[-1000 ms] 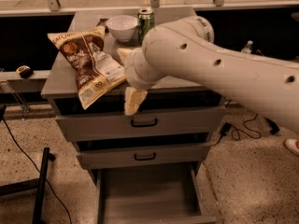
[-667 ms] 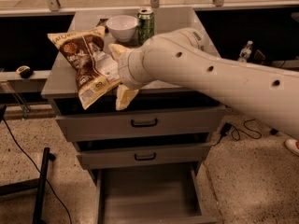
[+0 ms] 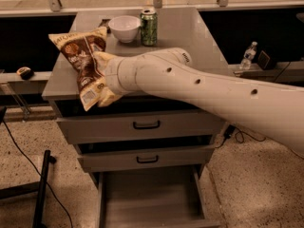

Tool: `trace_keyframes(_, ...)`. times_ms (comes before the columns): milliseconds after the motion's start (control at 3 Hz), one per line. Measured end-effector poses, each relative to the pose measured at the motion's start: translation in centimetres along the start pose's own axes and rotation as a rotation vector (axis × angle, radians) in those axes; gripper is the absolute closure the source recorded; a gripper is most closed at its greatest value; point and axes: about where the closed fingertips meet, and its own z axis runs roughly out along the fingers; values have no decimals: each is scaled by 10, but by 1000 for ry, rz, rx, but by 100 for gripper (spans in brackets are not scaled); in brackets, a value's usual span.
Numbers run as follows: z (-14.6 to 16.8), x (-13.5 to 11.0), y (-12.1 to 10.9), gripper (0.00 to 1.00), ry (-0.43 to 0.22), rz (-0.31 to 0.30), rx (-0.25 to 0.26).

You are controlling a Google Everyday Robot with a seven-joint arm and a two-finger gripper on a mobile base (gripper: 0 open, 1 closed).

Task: Place brown chip bag into bottom drawer

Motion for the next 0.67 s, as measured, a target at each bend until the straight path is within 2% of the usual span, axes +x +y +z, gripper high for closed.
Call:
trace_keyframes(333,4,-9,-3,42,-130,73,16)
trace_keyframes(667,-3,-26,-10,65,-292,109,23)
